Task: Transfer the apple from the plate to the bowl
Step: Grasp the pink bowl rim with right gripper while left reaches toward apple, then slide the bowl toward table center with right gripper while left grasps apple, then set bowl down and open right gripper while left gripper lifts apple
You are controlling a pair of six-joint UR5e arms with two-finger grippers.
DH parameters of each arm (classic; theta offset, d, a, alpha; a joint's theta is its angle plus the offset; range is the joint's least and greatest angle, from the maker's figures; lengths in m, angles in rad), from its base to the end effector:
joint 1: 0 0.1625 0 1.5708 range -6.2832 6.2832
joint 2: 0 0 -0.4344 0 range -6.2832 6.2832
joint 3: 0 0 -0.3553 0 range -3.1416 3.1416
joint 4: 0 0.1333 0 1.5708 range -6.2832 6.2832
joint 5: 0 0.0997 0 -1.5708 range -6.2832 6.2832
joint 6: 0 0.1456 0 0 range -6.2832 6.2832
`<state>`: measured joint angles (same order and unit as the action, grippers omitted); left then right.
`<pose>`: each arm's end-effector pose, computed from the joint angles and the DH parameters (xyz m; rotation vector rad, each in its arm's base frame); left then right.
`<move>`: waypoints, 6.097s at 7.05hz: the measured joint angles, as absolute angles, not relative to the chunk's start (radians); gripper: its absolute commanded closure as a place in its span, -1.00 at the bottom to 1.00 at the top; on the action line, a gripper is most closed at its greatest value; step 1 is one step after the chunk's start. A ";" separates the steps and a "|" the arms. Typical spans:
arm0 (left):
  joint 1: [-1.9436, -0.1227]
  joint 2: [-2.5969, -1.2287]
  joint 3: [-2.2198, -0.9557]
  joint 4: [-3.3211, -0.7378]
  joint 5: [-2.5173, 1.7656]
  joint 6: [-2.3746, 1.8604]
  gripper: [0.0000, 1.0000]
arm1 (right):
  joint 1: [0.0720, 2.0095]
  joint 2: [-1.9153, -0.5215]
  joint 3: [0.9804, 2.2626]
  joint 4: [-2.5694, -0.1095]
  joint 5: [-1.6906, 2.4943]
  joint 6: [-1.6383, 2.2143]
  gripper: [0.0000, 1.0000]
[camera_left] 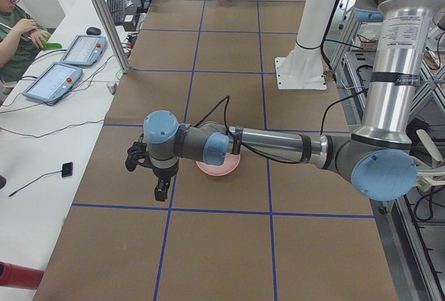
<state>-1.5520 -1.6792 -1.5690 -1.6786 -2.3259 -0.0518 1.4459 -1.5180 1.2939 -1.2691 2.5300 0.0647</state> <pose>-0.0237 -0.5208 0.6389 0.1774 0.7587 0.0496 -0.0452 -0.4733 0.7509 -0.0195 -0.9615 -0.0927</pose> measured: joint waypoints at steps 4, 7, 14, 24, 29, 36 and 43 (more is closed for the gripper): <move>-1.426 -1.681 -1.632 -1.708 -2.319 -0.133 -0.96 | 1.407 -1.388 1.453 -1.310 2.557 0.239 1.00; -1.200 -1.652 -1.785 -1.713 -2.309 -0.553 -0.96 | 1.330 -1.350 1.550 -1.331 2.517 0.310 1.00; -0.889 -1.541 -1.843 -1.982 -2.220 -0.986 -0.96 | 1.125 -1.231 1.720 -1.395 2.429 0.745 1.00; -0.850 -1.578 -1.754 -2.004 -2.198 -0.988 -0.42 | 0.971 -1.204 1.819 -1.394 2.350 0.955 1.00; -0.870 -1.571 -1.802 -1.982 -2.209 -0.985 1.00 | 0.820 -1.131 1.825 -1.394 2.246 1.105 1.00; -0.927 -1.697 -2.004 -1.615 -2.228 -0.978 1.00 | 0.651 -0.824 1.471 -1.383 2.082 1.146 1.00; -0.922 -1.734 -1.996 -1.612 -2.230 -1.001 1.00 | 0.667 -0.746 1.308 -1.271 2.050 1.174 -1.00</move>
<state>-0.9221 -1.7345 -1.9958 -1.6116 -2.2301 -1.0014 0.6675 -0.7460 1.3079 -1.2709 2.0504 1.1737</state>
